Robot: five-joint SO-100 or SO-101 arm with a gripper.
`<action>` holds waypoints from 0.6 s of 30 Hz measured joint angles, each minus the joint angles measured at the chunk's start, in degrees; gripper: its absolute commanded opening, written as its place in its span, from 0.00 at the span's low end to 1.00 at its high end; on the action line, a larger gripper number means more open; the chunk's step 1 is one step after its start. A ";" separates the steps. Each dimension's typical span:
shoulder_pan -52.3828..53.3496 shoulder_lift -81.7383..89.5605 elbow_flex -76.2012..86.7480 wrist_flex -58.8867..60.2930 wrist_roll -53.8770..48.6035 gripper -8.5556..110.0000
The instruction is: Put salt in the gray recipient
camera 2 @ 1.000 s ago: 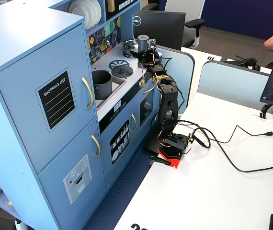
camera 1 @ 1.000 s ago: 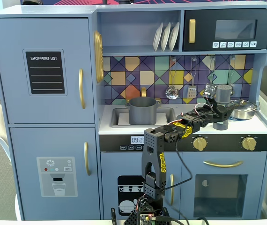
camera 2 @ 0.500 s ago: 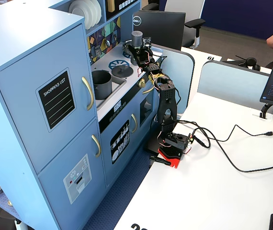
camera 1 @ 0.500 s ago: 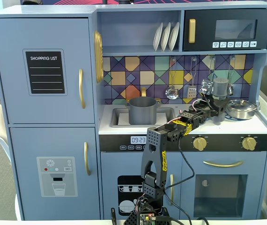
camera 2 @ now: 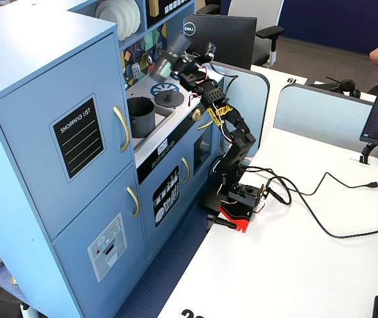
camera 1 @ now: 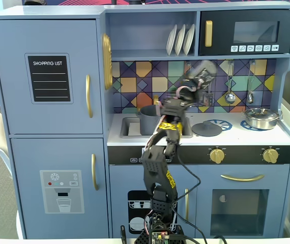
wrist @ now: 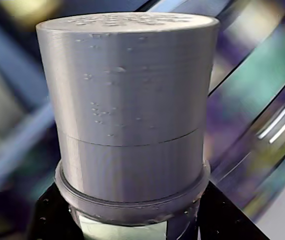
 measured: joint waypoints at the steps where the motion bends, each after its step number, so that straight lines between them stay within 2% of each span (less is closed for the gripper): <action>1: -2.81 0.88 0.00 1.76 4.92 0.07; 6: -14.24 1.58 0.00 8.53 31.03 0.07; 12: -22.15 1.58 0.00 10.63 63.46 0.07; 14: -23.99 1.58 0.00 9.58 70.14 0.07; 18: -27.69 0.79 -0.97 6.68 76.46 0.07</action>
